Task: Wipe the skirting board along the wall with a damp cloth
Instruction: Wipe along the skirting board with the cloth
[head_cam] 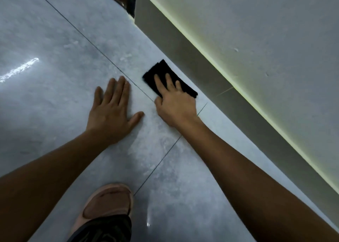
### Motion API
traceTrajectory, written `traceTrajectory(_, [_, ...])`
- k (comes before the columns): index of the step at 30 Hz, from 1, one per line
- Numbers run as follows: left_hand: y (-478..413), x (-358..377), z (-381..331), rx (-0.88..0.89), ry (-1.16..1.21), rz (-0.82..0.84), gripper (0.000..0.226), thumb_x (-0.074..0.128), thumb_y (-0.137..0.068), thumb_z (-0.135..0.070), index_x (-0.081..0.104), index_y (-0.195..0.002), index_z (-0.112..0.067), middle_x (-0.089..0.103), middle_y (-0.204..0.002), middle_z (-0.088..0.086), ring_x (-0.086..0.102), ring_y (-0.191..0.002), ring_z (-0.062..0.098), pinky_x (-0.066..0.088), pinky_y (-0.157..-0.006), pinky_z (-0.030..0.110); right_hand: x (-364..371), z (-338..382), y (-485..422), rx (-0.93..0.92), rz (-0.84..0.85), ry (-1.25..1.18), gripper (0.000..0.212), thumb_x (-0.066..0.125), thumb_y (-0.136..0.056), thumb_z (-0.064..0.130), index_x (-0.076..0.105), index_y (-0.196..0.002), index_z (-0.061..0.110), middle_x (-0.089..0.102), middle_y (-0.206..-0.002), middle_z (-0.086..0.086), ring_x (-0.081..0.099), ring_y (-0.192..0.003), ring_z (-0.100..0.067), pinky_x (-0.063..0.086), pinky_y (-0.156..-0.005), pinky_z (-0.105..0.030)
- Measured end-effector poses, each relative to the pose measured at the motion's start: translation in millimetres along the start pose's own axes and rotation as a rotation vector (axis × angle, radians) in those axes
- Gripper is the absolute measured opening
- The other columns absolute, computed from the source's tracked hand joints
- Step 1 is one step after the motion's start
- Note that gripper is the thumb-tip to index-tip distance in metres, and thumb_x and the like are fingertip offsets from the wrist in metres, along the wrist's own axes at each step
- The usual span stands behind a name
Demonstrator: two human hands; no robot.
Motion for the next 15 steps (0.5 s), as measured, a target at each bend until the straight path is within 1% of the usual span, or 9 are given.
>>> traceTrajectory(2, [2,-1,3,-0.038,0.024,-0.013,0.096,0.012,-0.08,-0.075,-0.009,-0.149,-0.012,-0.012,-0.159,0.007,-0.014,-0.145,0.021,-0.007,-0.115,0.043,8,-25,39,-0.028,0.033,0.028,0.062,0.031,-0.096,0.037,0.003,-0.151,0.036,0.005,-0.16,0.003,0.017,-0.143,-0.024,0.04,-0.097,-0.045])
traceTrajectory(4, [4,-4,11,-0.117,0.06,-0.03,0.106,0.021,-0.076,-0.081,-0.009,-0.148,-0.01,-0.012,-0.159,0.008,-0.013,-0.145,0.022,-0.006,-0.115,0.044,16,-53,80,-0.031,0.073,0.043,0.063,0.031,-0.096,0.038,0.0,-0.15,0.038,0.003,-0.16,0.005,0.016,-0.143,-0.022,0.045,-0.091,-0.043])
traceTrajectory(6, [4,-6,20,-0.171,0.066,-0.02,0.118,0.025,-0.069,-0.089,-0.01,-0.148,-0.009,-0.011,-0.159,0.009,-0.012,-0.145,0.023,-0.005,-0.115,0.045,25,-68,109,-0.04,0.117,0.053,0.063,0.03,-0.096,0.038,-0.003,-0.15,0.039,0.0,-0.16,0.006,0.013,-0.144,-0.02,0.046,-0.09,-0.039])
traceTrajectory(8, [1,-7,21,-0.165,0.051,-0.006,0.123,0.024,-0.065,-0.092,-0.01,-0.148,-0.008,-0.012,-0.159,0.01,-0.012,-0.145,0.024,-0.005,-0.115,0.046,30,-69,117,-0.024,0.147,0.055,0.061,0.028,-0.097,0.039,-0.004,-0.15,0.04,-0.002,-0.16,0.006,0.009,-0.145,-0.021,0.041,-0.098,-0.039])
traceTrajectory(10, [0,-8,18,-0.149,0.039,0.002,0.123,0.022,-0.065,-0.092,-0.011,-0.148,-0.008,-0.013,-0.159,0.01,-0.013,-0.145,0.025,-0.005,-0.115,0.046,29,-59,109,0.017,0.138,0.032,0.06,0.025,-0.098,0.04,-0.003,-0.15,0.039,-0.002,-0.16,0.005,0.008,-0.145,-0.023,0.035,-0.103,-0.04])
traceTrajectory(12, [1,-9,18,-0.148,0.026,0.0,0.123,0.023,-0.065,-0.092,-0.012,-0.148,-0.007,-0.013,-0.158,0.011,-0.013,-0.145,0.025,-0.005,-0.115,0.046,23,-40,88,0.024,0.107,0.014,0.06,0.027,-0.097,0.039,-0.001,-0.15,0.038,-0.001,-0.16,0.003,0.008,-0.145,-0.025,0.03,-0.107,-0.043])
traceTrajectory(15, [1,-6,18,-0.15,0.007,0.022,0.124,0.02,-0.064,-0.093,-0.014,-0.147,-0.007,-0.015,-0.158,0.011,-0.015,-0.145,0.025,-0.005,-0.116,0.047,11,5,32,-0.027,0.098,-0.01,0.064,0.032,-0.096,0.038,-0.001,-0.151,0.037,-0.002,-0.16,0.001,0.005,-0.144,-0.028,0.024,-0.108,-0.048])
Point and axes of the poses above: each hand's wrist, its own y-axis away from the middle knuckle, its own x-axis out of the palm, z = x × y, the point moved 8 cm from there along -y, towards the middle knuckle
